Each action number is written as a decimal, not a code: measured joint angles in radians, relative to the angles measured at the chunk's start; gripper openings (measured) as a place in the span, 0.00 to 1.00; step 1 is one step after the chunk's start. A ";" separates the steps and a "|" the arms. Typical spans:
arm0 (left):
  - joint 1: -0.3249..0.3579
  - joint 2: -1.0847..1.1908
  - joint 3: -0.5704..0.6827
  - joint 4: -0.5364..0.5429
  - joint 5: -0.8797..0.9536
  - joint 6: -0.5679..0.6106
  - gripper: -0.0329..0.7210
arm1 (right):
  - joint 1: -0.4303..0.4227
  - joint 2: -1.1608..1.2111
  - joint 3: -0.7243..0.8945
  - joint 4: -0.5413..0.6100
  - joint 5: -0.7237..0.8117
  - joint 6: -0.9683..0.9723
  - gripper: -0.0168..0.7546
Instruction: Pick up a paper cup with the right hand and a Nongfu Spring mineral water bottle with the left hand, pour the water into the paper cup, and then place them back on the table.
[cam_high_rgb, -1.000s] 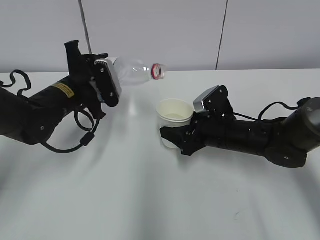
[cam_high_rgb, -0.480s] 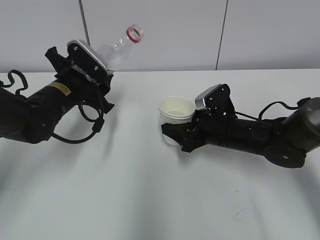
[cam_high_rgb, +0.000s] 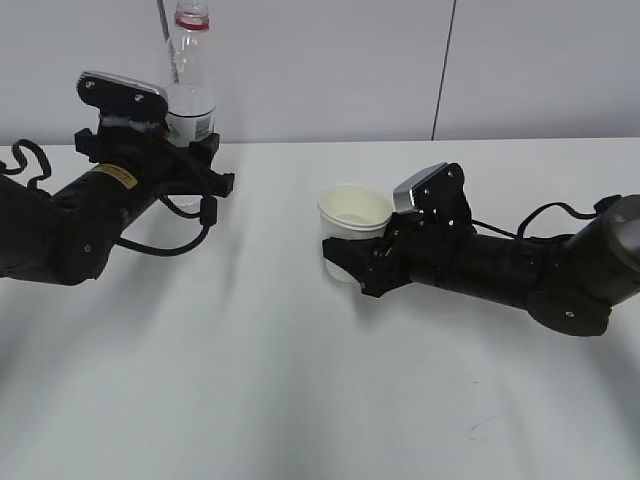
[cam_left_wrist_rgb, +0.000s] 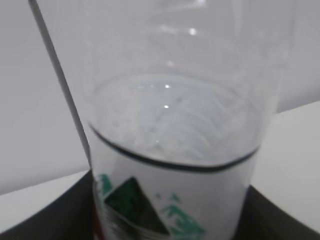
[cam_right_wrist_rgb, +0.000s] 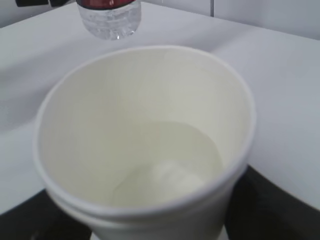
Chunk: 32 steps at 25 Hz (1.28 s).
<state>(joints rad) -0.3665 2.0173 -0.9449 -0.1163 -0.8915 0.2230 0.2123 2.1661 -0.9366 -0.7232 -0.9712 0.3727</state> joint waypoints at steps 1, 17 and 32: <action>0.000 0.000 0.000 0.001 0.002 -0.035 0.60 | 0.000 0.000 0.000 0.003 -0.005 0.000 0.68; 0.000 0.061 0.000 -0.080 -0.012 -0.185 0.60 | 0.000 0.000 0.000 0.102 -0.010 -0.003 0.68; 0.000 0.077 0.000 -0.084 -0.031 -0.185 0.60 | 0.000 0.000 0.000 0.457 0.075 -0.155 0.68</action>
<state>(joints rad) -0.3665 2.0947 -0.9449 -0.2006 -0.9224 0.0377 0.2123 2.1661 -0.9366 -0.2666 -0.8963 0.2172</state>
